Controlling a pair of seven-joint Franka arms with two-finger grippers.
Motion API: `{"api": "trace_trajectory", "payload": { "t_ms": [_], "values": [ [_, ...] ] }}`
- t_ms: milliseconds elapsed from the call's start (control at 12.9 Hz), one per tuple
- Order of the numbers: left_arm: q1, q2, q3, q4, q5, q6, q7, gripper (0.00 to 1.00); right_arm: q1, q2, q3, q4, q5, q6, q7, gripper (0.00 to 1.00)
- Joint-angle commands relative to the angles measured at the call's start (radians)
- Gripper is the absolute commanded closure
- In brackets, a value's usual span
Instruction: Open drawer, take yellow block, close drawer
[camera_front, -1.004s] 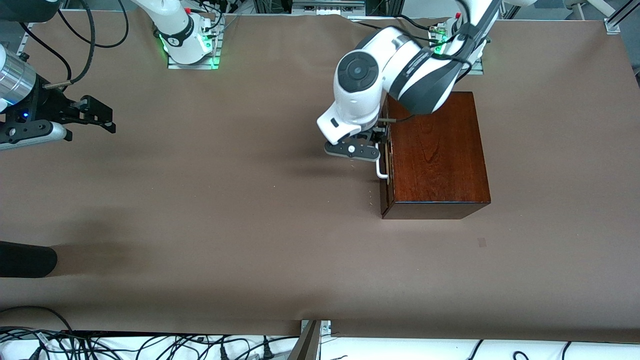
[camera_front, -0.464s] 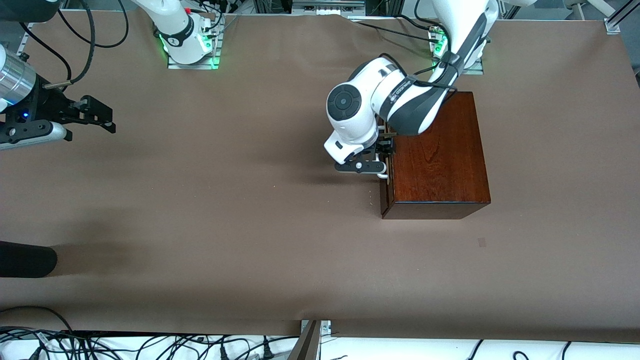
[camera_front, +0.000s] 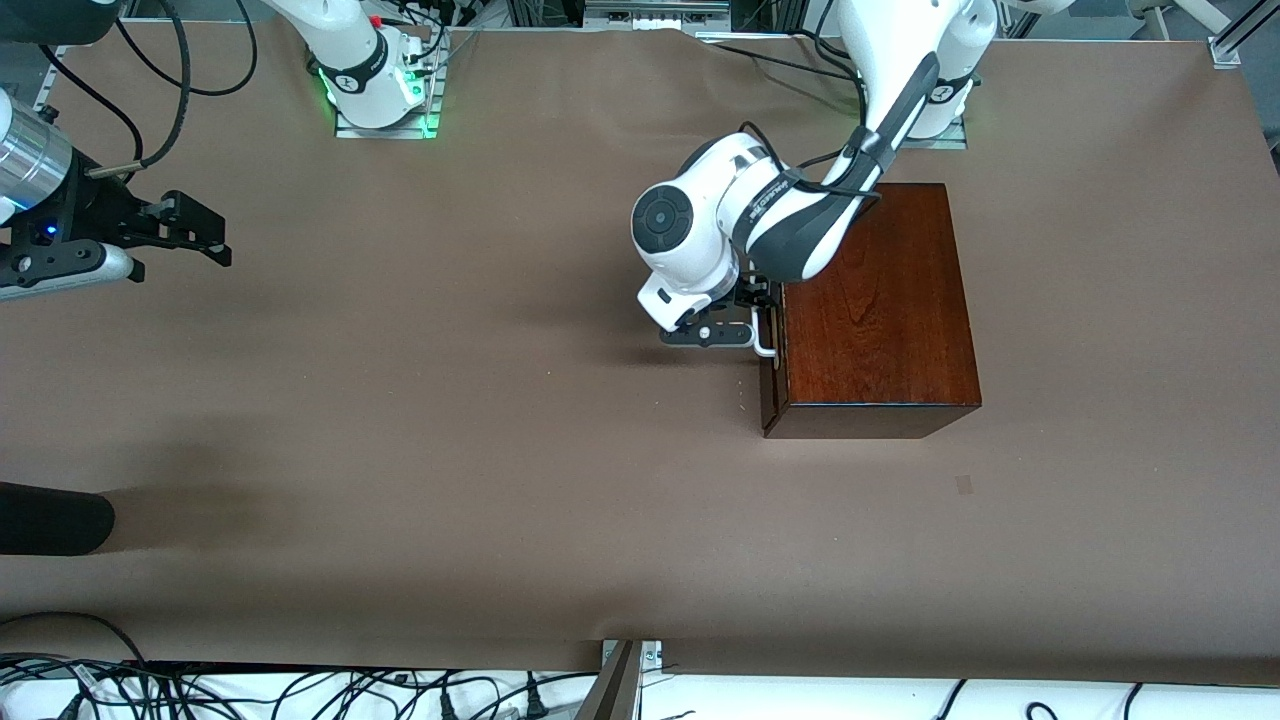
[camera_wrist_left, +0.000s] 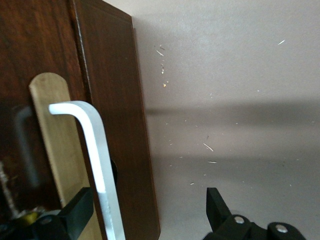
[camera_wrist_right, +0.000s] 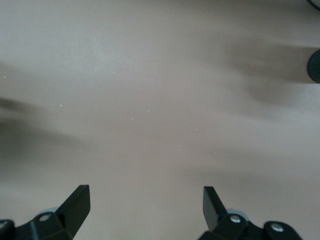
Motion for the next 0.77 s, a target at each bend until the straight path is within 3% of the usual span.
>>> {"api": "trace_trajectory", "payload": {
  "t_ms": [0,695],
  "values": [
    [-0.004,0.012,0.006,-0.003,0.027,0.012,-0.016,0.0,-0.008,-0.012,0.011,-0.001,-0.015,-0.013,0.013,0.0],
    [-0.095,0.077,0.0,0.015,0.004,0.21,-0.215,0.0,-0.008,-0.012,0.011,-0.001,-0.015,-0.013,0.011,0.0]
  ]
}}
